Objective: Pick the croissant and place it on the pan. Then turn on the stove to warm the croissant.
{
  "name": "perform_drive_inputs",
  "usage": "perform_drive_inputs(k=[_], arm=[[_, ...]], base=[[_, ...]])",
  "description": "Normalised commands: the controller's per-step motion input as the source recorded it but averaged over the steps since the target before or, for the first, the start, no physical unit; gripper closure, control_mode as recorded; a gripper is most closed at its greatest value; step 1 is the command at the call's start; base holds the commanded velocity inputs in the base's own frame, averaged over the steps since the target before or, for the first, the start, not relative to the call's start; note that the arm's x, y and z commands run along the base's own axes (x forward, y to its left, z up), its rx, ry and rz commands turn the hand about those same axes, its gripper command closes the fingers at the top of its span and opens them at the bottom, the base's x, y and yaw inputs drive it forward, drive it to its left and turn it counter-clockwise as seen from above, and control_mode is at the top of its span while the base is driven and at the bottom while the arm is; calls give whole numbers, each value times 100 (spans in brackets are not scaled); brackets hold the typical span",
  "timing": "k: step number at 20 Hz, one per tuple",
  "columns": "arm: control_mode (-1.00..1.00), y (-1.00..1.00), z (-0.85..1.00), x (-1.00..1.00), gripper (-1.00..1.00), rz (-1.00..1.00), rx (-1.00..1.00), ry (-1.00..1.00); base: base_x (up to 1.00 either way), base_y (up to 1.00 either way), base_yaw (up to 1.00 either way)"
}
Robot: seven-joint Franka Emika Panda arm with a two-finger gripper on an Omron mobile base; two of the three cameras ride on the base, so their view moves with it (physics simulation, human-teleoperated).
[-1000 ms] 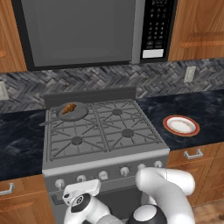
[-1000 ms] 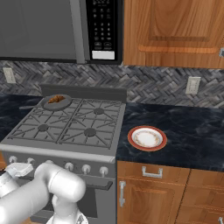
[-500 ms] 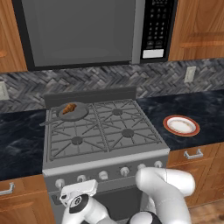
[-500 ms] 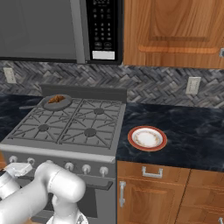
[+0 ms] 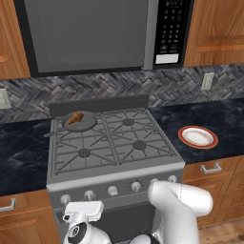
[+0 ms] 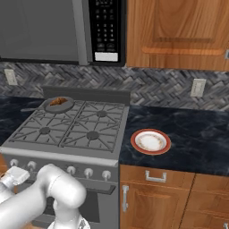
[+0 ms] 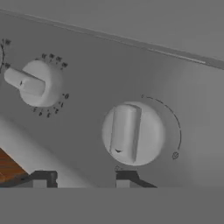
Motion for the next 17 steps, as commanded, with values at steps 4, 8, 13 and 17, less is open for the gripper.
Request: perform_drive_inputs(k=[4,8,13,17], arm=[[-100,-32,-100,81,-100,21,7,21],[-100,-31,-100,100,-100,23,2,26],[-100,-25,-89,100,-100,20,0,38],[-100,-55,-39,99,-100,16,3,31]], base=[[0,0,0],[0,0,0],[0,0,0],[0,0,0]])
